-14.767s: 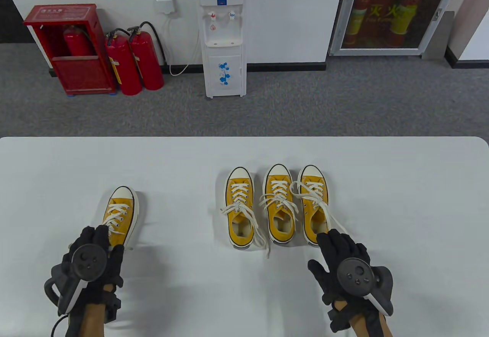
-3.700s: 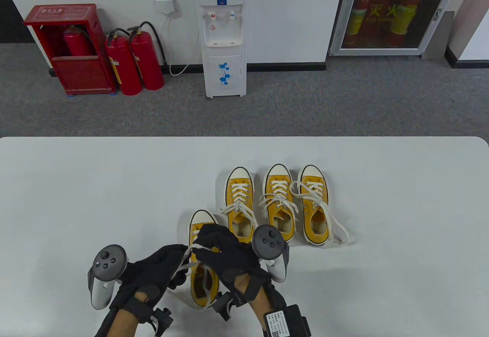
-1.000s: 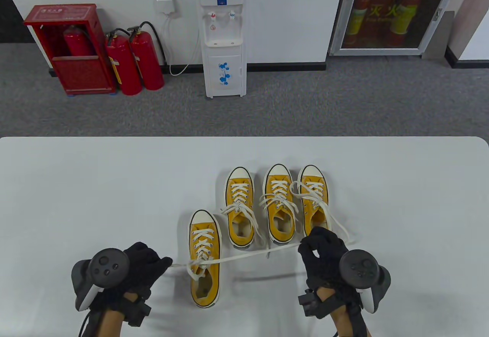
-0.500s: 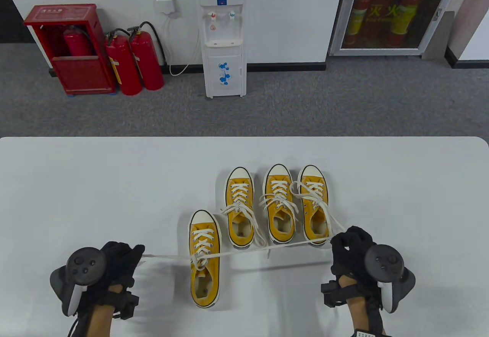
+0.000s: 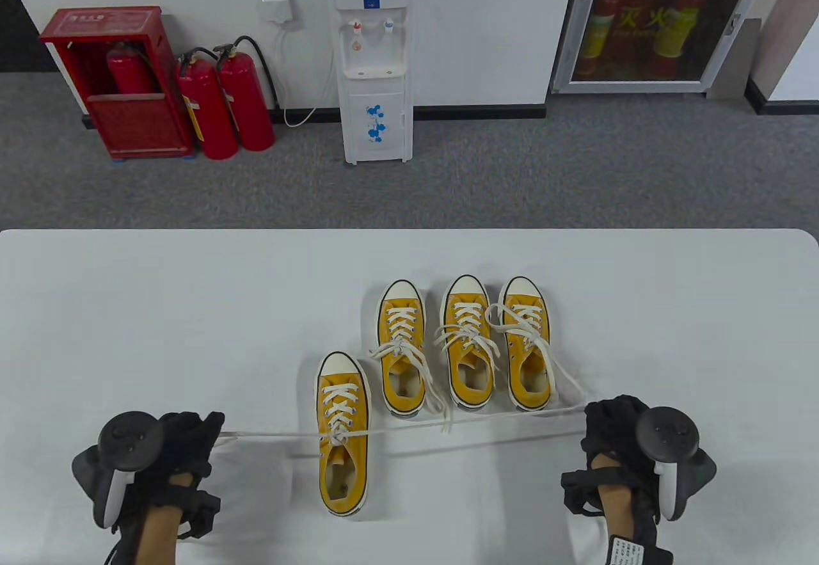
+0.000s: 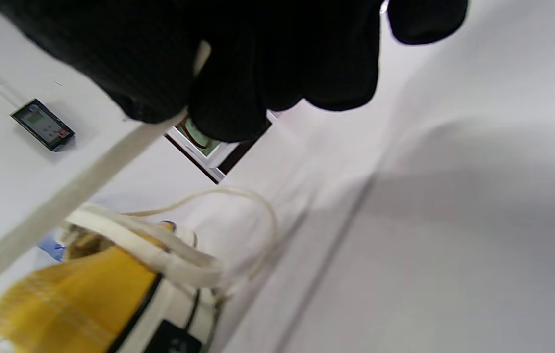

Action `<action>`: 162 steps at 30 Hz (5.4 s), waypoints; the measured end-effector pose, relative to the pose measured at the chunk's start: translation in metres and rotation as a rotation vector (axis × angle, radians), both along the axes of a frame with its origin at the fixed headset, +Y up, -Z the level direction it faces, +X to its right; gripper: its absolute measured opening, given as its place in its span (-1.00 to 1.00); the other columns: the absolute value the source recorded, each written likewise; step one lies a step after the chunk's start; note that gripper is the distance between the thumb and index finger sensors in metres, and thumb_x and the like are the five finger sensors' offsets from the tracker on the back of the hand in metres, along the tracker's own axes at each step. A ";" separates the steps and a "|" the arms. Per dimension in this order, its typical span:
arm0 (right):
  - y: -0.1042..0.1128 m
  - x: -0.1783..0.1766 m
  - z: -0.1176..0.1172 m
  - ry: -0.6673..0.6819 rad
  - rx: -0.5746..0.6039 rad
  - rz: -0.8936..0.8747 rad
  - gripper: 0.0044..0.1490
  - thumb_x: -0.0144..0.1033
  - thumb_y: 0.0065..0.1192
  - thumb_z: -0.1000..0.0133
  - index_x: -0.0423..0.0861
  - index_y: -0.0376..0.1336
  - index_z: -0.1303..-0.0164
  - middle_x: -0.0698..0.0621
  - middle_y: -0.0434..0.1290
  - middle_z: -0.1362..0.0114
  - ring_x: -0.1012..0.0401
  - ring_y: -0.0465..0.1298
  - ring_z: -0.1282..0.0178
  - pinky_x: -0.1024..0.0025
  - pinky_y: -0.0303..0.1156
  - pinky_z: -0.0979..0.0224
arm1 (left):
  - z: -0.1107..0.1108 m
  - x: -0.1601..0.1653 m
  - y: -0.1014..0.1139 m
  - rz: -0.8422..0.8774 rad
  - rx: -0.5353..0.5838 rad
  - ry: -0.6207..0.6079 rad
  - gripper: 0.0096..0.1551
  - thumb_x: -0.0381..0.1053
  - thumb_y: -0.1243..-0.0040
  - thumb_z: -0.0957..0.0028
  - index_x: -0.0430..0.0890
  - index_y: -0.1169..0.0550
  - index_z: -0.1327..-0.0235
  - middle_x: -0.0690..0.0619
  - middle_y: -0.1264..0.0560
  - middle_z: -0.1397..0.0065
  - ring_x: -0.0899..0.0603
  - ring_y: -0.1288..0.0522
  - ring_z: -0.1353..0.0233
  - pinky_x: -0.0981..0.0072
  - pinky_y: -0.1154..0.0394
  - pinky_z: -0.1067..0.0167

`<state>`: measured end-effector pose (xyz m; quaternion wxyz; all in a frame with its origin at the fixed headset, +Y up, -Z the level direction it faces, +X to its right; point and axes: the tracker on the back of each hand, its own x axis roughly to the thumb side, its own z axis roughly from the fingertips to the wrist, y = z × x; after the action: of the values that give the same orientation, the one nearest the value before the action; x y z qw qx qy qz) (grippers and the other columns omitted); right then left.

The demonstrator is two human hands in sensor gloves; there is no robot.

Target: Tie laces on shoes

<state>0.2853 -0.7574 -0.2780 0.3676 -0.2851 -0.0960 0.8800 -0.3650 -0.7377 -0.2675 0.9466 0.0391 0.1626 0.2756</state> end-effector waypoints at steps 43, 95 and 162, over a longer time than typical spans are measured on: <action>0.059 -0.196 -0.004 0.788 0.188 0.212 -0.25 0.03 0.35 -0.03 -0.07 0.37 -0.39 -0.11 0.32 -0.52 0.04 0.56 -0.19 -0.12 0.37 -0.33 | 0.005 0.020 0.017 0.262 0.121 -0.134 -0.60 0.38 -0.21 -0.01 0.12 -0.76 0.35 0.05 -0.70 0.02 -0.04 -0.66 0.35 0.01 -0.67 0.23; 0.023 -0.247 -0.008 0.957 0.044 -0.027 -0.50 0.11 0.56 0.12 -0.04 0.60 0.19 -0.04 0.31 -0.51 -0.04 0.31 -0.40 -0.26 0.04 -0.47 | 0.003 0.027 0.016 0.217 0.079 -0.182 -0.59 0.39 -0.19 -0.02 0.12 -0.77 0.34 0.06 -0.70 0.02 -0.04 -0.66 0.34 0.01 -0.66 0.22; 0.015 -0.301 -0.023 1.063 0.172 -0.424 -0.37 -0.40 0.36 0.00 -0.24 0.34 -0.30 -0.12 0.14 -0.55 0.17 0.51 -0.05 -0.25 0.19 -0.42 | 0.007 0.013 0.020 0.590 0.036 -0.155 -0.56 0.42 -0.12 -0.02 0.13 -0.74 0.36 0.18 -0.77 0.37 0.11 -0.66 0.67 0.20 -0.72 0.59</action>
<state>-0.0152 -0.7423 -0.3009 0.5554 0.2141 0.0900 0.7985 -0.3521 -0.7180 -0.2607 0.8343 -0.0143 0.0896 0.5437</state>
